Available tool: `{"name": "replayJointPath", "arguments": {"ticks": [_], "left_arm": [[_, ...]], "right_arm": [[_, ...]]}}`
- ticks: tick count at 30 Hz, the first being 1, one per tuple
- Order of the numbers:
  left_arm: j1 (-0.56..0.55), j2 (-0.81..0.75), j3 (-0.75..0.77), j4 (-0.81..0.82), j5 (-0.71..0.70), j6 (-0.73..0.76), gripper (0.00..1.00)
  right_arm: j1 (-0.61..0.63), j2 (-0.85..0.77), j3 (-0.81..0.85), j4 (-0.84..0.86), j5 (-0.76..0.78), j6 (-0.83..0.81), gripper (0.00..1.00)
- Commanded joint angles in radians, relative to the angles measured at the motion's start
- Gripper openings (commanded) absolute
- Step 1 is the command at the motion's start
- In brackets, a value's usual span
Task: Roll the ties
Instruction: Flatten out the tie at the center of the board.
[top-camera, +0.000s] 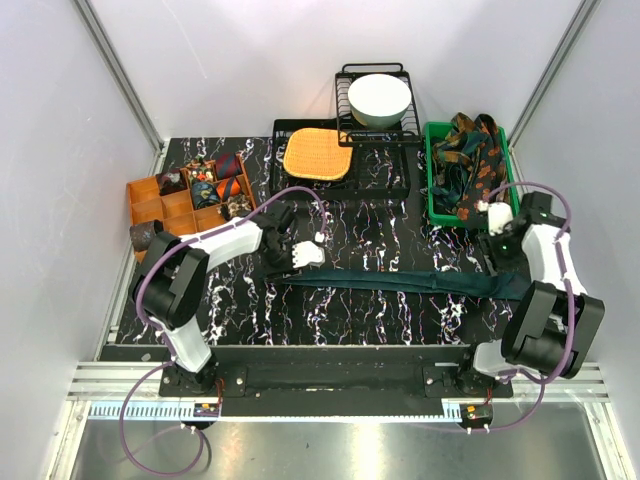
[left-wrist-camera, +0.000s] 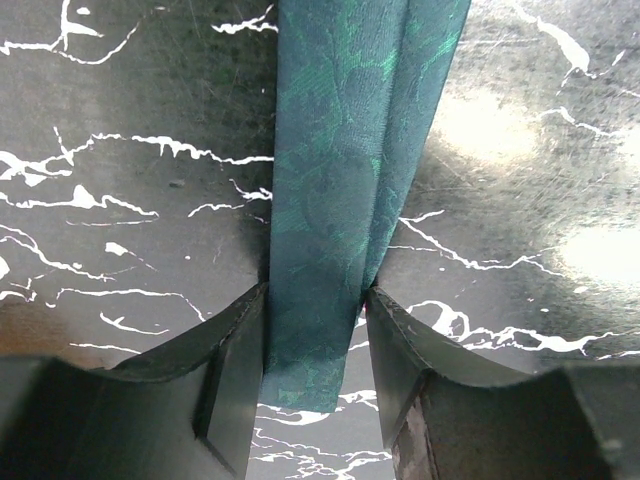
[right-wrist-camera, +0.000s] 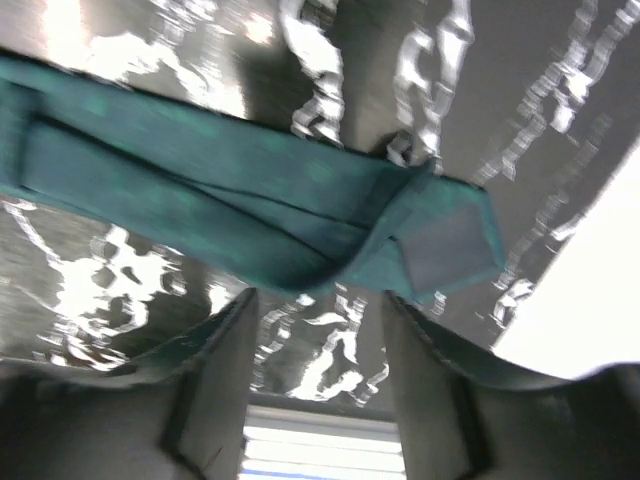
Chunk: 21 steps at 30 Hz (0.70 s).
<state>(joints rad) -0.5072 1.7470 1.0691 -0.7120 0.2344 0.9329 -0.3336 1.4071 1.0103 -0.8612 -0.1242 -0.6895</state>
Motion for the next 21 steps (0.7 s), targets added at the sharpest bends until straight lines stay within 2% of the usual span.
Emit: {"name": "replayJointPath", "arguments": {"ticks": [1,6,10,13,14,18,21], "left_arm": [[0.024,-0.035,-0.044,-0.001,-0.006,0.003,0.48],[0.027,-0.121,-0.055,-0.029,0.025,0.015,0.5],[0.032,-0.205,-0.074,-0.041,0.051,0.058,0.58],[0.033,-0.244,-0.08,-0.041,0.074,0.086,0.61],[0.033,-0.253,-0.072,-0.044,0.091,0.093,0.61],[0.032,-0.253,-0.044,-0.046,0.131,0.13,0.63],[0.033,-0.242,-0.037,-0.041,0.163,0.182,0.64]], "right_arm": [[-0.096,-0.016,0.068,-0.022,-0.009,-0.14,0.64],[-0.253,0.038,0.177,-0.056,-0.037,-0.202,0.76],[-0.347,0.143,0.293,-0.177,-0.148,-0.206,0.79],[-0.361,0.187,0.321,-0.217,-0.21,-0.197,0.66],[-0.361,0.19,0.312,-0.219,-0.231,-0.186,0.55],[-0.335,0.219,0.254,-0.202,-0.27,-0.15,0.35],[-0.298,0.236,0.189,-0.125,-0.246,-0.117,0.31]]}}
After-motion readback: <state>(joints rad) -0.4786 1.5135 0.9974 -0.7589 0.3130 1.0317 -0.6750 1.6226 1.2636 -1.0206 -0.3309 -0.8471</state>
